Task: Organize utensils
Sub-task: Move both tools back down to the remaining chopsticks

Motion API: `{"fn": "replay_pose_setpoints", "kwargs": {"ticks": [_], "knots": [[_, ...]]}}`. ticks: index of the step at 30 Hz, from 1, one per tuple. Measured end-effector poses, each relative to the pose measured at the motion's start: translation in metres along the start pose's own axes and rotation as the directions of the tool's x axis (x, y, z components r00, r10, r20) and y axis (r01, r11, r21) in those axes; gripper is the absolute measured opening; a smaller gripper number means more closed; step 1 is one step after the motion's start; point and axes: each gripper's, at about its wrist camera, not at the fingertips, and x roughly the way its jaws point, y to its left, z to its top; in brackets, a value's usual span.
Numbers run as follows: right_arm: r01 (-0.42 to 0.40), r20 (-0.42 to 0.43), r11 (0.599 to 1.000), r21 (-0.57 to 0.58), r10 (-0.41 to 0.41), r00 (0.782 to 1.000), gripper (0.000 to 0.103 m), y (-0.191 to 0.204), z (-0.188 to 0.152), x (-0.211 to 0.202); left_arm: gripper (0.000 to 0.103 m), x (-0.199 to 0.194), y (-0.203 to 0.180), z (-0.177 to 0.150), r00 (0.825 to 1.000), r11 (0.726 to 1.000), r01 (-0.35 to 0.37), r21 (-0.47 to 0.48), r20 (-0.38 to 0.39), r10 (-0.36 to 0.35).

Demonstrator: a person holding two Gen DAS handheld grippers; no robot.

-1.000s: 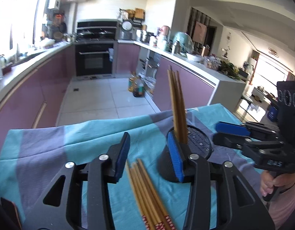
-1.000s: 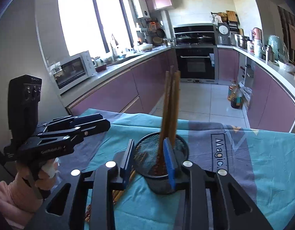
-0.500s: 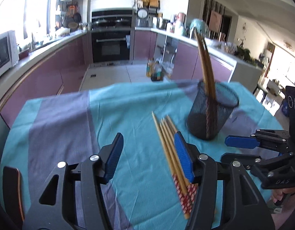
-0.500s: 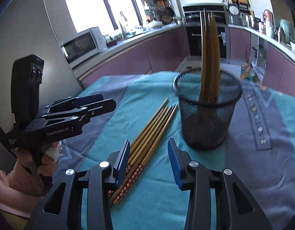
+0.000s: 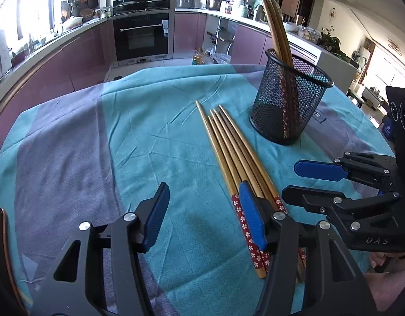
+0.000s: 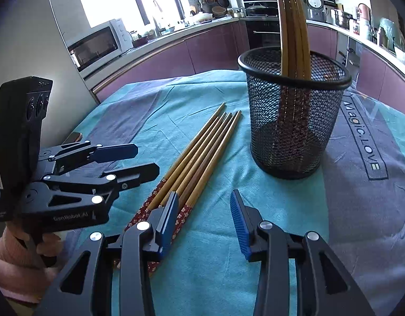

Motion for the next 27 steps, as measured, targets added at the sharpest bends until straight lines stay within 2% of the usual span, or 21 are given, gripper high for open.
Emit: {"fn": "replay_pose_setpoints", "kwargs": {"ticks": [19,24,27], "knots": [[0.047,-0.020,0.998,-0.038,-0.048,0.999,0.039,0.010,0.004,0.016,0.055,0.016,-0.008,0.001,0.999,1.000,-0.014,0.023,-0.040,0.015],[0.060,-0.027,0.997,-0.042,-0.061,0.998,0.038,0.009,0.004,0.016,0.049,0.018,-0.011,-0.001,0.998,0.998,-0.044,0.044,-0.046,0.046],[0.067,-0.032,0.997,-0.042,-0.069,0.997,0.038,0.005,0.004,0.014,0.049,0.018,-0.009,-0.001,0.998,0.999,-0.033,0.032,-0.054,0.035]]}}
